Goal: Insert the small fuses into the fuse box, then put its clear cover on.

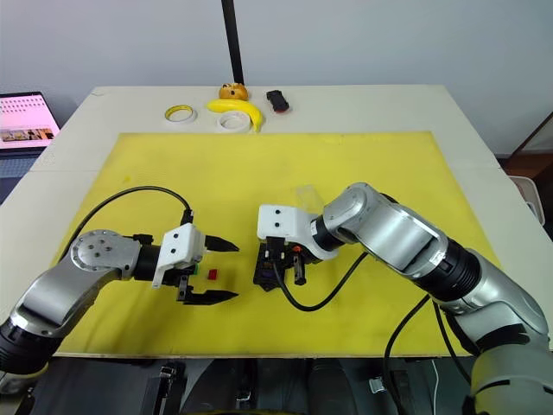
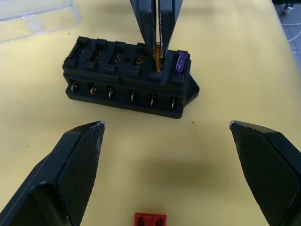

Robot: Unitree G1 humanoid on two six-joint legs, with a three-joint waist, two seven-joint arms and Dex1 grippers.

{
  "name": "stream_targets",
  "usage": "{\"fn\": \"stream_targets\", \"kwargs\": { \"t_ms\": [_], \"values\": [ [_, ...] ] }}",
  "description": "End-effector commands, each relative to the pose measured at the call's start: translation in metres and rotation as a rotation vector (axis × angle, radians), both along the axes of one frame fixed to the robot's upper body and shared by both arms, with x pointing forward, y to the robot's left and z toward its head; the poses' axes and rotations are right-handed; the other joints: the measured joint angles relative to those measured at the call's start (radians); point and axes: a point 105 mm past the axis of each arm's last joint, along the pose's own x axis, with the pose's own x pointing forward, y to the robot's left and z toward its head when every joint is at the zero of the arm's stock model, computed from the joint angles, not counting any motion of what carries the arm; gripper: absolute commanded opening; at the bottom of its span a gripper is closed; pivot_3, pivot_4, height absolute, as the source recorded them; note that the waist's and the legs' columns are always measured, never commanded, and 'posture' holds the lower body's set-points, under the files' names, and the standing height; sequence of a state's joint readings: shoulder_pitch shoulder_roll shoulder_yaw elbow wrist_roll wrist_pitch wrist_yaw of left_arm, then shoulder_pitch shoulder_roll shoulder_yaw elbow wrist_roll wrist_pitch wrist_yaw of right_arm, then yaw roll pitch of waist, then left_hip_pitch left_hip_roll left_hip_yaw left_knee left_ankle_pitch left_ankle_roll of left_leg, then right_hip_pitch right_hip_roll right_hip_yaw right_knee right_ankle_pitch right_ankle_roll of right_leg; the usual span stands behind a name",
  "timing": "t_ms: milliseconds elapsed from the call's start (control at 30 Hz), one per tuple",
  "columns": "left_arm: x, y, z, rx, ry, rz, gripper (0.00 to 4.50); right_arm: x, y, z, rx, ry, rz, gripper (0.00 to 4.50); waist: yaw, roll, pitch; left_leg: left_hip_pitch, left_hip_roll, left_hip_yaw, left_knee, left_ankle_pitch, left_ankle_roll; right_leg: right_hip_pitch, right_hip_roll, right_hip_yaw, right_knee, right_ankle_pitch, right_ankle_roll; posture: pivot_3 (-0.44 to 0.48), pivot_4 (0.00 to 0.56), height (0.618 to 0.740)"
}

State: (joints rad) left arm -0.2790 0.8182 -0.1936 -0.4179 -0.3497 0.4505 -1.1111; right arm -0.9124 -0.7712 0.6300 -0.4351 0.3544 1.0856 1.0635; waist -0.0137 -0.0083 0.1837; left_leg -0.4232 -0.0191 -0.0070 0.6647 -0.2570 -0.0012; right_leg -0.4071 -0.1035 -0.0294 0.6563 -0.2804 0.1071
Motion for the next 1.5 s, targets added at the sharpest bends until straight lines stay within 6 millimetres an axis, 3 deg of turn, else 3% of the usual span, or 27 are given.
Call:
{"fn": "stream_targets", "kwargs": {
  "t_ms": [33, 1500],
  "values": [
    [-0.006, -0.004, 0.005, 0.004, -0.022, -0.029, 4.47, 0.002, -0.001, -0.005, -0.028, -0.006, -0.026, 0.00, 0.000, 0.000, 0.000, 0.000, 0.000, 0.000, 0.000, 0.000, 0.000, 0.000, 0.000, 0.000, 0.000, 0.000, 0.000, 0.000, 0.150, 0.740],
    [0.000, -0.004, 0.004, 0.006, -0.029, -0.018, 4.47, 0.008, 0.002, 0.008, -0.015, -0.007, -0.077, 0.00, -0.002, 0.000, 0.000, 0.003, 0.000, 0.000, 0.000, 0.000, 0.000, 0.002, 0.000, 0.000, 0.001, 0.000, 0.000, 0.000, 0.150, 0.740]
  ]
}}
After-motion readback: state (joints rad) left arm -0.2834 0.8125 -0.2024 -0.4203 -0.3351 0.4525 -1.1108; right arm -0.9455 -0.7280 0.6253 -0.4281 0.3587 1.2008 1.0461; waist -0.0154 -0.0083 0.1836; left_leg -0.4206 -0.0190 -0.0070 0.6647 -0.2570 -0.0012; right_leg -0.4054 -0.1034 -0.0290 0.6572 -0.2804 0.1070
